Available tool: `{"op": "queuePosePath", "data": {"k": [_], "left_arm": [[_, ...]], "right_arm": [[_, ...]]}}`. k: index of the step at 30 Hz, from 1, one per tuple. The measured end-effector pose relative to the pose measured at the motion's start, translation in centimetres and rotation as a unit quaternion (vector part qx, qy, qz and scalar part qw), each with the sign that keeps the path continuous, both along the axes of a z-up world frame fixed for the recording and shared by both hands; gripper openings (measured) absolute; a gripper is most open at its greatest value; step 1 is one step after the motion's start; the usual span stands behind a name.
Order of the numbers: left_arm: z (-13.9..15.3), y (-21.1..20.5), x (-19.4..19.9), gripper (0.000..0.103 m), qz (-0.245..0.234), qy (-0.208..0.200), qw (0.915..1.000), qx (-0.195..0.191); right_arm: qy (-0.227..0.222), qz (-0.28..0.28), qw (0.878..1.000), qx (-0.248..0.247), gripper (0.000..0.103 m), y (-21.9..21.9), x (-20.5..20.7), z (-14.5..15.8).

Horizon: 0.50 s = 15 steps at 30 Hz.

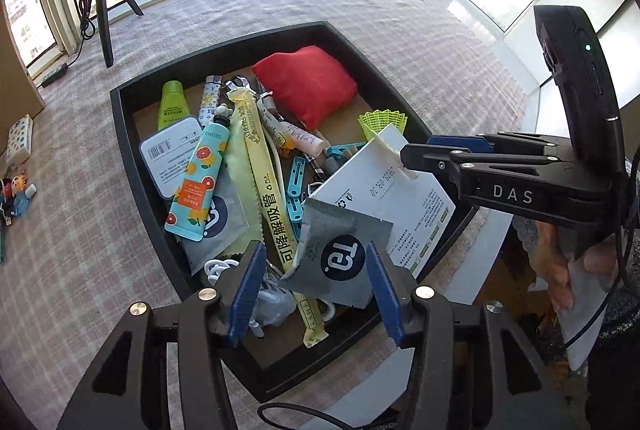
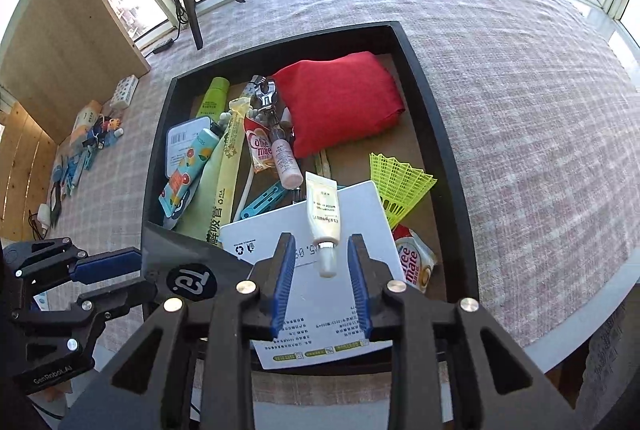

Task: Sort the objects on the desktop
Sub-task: 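Carry the packet and tube into the black tray and open both grippers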

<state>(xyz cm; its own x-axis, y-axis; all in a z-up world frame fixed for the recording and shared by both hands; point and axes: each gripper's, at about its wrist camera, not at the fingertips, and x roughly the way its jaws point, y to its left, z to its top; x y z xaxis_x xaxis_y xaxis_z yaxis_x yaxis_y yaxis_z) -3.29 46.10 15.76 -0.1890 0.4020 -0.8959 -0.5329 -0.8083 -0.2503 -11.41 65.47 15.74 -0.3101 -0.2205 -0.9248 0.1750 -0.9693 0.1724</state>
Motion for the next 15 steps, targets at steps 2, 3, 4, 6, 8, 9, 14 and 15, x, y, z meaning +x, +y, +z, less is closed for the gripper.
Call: {"op": "queuePosePath", "data": {"k": [2,3,4,6,8,9,14,15], "left_arm": [[0.0,-0.7,-0.1,0.048,0.004,0.007,1.0,-0.006],[0.0,-1.2,-0.3,0.048,0.008,0.008,0.9999,-0.008],[0.0,-1.7,-0.5,0.048,0.013,0.01,0.9998,-0.009],[0.0,-3.0,-1.0,0.048,0.028,0.01,0.9995,-0.009],[-0.2,-4.6,-1.7,0.048,0.043,0.009,0.999,-0.012],[-0.2,-5.4,-2.0,0.048,0.051,0.009,0.9986,-0.014],[-0.8,-10.9,-4.1,0.047,0.104,0.008,0.9942,-0.027],[-0.9,-12.2,-4.5,0.047,0.116,0.007,0.9928,-0.029]], "right_arm": [[0.007,0.007,1.0,0.002,0.035,-0.6,-0.1,0.4],[0.008,0.012,1.0,0.002,0.035,-1.0,-0.3,0.5],[0.009,0.016,1.0,0.0,0.035,-1.4,-0.4,0.7],[0.012,0.024,1.0,0.0,0.035,-2.4,-0.6,1.0],[0.014,0.035,0.999,-0.003,0.035,-3.6,-1.0,1.2],[0.014,0.042,0.999,-0.005,0.035,-4.2,-1.3,1.2],[0.017,0.087,0.996,-0.009,0.035,-8.8,-2.1,1.4],[0.017,0.098,0.995,-0.01,0.035,-9.9,-2.3,1.4]]}}
